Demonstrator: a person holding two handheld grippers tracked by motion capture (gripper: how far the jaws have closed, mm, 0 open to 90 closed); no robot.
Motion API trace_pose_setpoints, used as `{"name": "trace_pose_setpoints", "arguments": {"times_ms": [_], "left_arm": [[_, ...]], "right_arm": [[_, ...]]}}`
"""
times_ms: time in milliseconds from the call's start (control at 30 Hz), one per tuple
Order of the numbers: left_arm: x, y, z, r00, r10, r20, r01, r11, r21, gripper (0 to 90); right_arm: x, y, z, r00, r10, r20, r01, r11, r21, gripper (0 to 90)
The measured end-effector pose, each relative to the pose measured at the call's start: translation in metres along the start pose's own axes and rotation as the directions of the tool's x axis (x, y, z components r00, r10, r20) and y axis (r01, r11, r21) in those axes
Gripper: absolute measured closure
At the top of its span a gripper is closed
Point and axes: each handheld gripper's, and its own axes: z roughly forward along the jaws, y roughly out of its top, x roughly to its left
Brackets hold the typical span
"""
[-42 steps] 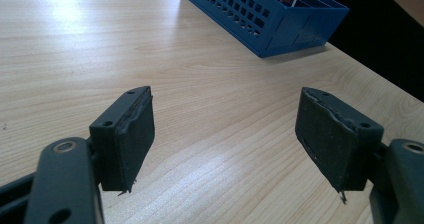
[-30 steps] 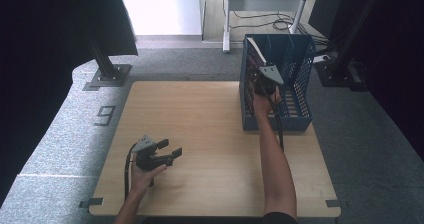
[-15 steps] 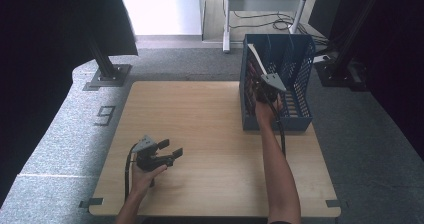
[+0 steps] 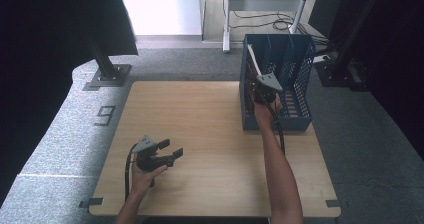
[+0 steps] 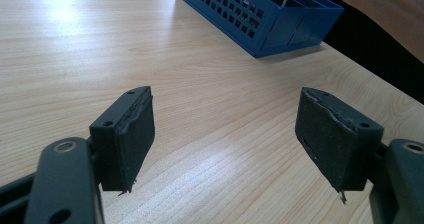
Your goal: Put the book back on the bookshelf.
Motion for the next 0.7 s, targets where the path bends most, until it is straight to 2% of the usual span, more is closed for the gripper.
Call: {"name": "trace_pose_setpoints", "arguments": {"times_ms": [133, 367, 567, 700], "left_arm": [[0.0, 0.0, 0.0, 1.0, 0.001, -0.002, -0.001, 1.0, -0.002, 23.5], [0.001, 0.0, 0.0, 1.0, 0.001, -0.005, -0.001, 1.0, -0.002, 23.6], [0.003, 0.0, 0.0, 0.9999, -0.003, -0.01, 0.003, 1.0, -0.002, 23.6], [0.006, 0.0, -0.002, 0.9998, -0.012, -0.017, 0.012, 0.9999, -0.01, 23.6]], "right_arm": [[-0.002, 0.0, 0.001, 0.9998, -0.003, 0.019, 0.003, 1.0, -0.006, 81.4], [-0.004, 0.0, 0.004, 0.999, 0.022, 0.039, -0.021, 0.999, -0.031, 81.5], [-0.003, 0.007, 0.013, 0.9972, 0.019, 0.072, -0.016, 0.999, -0.041, 81.6], [-0.004, 0.01, 0.022, 0.9949, 0.041, 0.092, -0.036, 0.998, -0.054, 81.6]]}}
